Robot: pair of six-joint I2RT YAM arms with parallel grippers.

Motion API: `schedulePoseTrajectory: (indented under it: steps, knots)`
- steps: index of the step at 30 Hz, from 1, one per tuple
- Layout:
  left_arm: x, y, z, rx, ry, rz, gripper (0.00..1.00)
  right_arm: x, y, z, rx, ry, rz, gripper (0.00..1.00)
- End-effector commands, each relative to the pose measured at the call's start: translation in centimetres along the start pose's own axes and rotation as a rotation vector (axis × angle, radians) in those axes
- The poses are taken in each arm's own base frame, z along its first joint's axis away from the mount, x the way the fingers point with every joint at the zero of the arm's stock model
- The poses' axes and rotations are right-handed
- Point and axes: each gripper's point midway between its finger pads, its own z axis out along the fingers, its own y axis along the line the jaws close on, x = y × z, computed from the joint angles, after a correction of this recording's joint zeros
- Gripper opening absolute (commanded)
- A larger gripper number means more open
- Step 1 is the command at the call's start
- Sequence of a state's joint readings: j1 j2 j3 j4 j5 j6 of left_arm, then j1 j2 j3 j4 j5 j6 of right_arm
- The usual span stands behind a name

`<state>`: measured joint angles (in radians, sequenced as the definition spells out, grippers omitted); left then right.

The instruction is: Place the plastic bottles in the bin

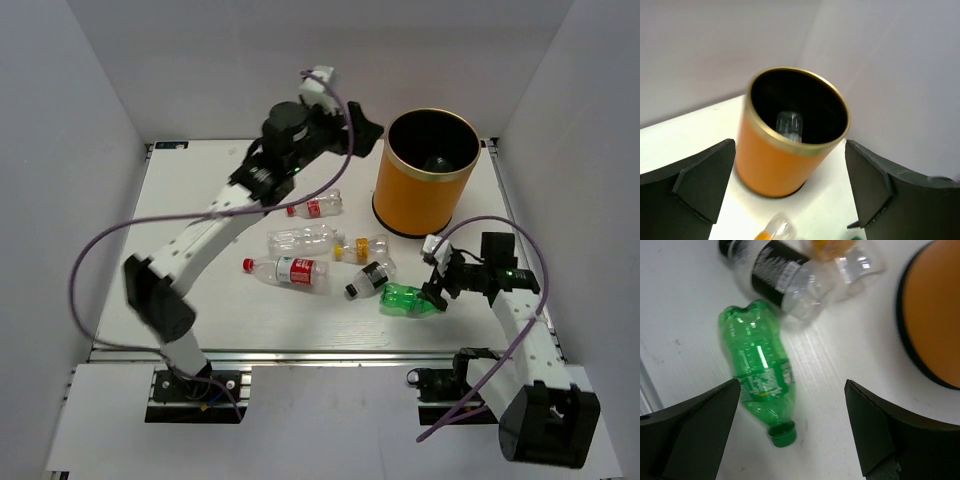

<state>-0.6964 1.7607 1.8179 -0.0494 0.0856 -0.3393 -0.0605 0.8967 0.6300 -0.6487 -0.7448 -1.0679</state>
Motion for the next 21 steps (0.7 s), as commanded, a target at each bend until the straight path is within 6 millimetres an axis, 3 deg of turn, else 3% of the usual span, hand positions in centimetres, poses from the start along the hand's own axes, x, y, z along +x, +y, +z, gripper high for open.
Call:
schedulePoseTrajectory:
  steps: [1,2,3,4,5,7,10,11,12,13,14,18,21]
  knots:
    - [3.2,4.2,-6.5,-0.233,0.161,0.112,1.0,1.5,3.1,1.6,-0.175,0.008,-0.096,0.9]
    - [6.8,6.1,-8.2,-0.302,0.26,0.119,1.0,2.1,3.6,1.9,-0.188,0.02,-0.078,0.9]
    - [7.9,6.7,-9.3,-0.332,0.295,0.123,1.0,1.6,3.4,3.1,-0.203,0.007,-0.127,0.9]
    - [8.1,7.8,-10.9,-0.391,0.301,0.113,1.0,2.9,3.5,3.4,-0.192,0.065,-0.088,0.9]
    - [10.8,9.0,-12.3,-0.438,0.366,0.102,1.0,3.5,3.5,3.8,-0.193,0.081,-0.088,0.9]
    - [13.2,10.4,-14.5,-0.505,0.429,0.066,1.0,3.8,3.4,5.0,-0.205,0.1,-0.108,0.9]
    - [15.8,11.5,-18.1,-0.595,0.475,0.011,1.0,4.0,4.1,5.9,-0.254,0.121,-0.108,0.9]
    - [17.6,11.7,-19.3,-0.631,0.496,-0.06,1.0,4.6,4.4,6.2,-0.253,0.153,-0.098,0.9]
    - [17.7,11.6,-20.4,-0.655,0.484,-0.101,1.0,5.0,4.7,6.5,-0.255,0.169,-0.101,0.9]
    - [18.3,11.7,-21.2,-0.685,0.483,-0.142,1.0,5.0,3.5,7.1,-0.213,0.167,-0.127,0.9]
    - [19.6,12.1,-22.1,-0.734,0.483,-0.209,1.0,6.3,3.6,7.3,-0.205,0.226,-0.123,0.89]
    - [20.7,12.7,-24.8,-0.856,0.508,-0.26,1.0,7.9,4.5,8.1,-0.26,0.296,-0.105,0.77]
    - [19.8,12.3,-25.3,-0.858,0.498,-0.273,1.0,8.5,5.2,7.8,-0.288,0.331,-0.126,0.5]
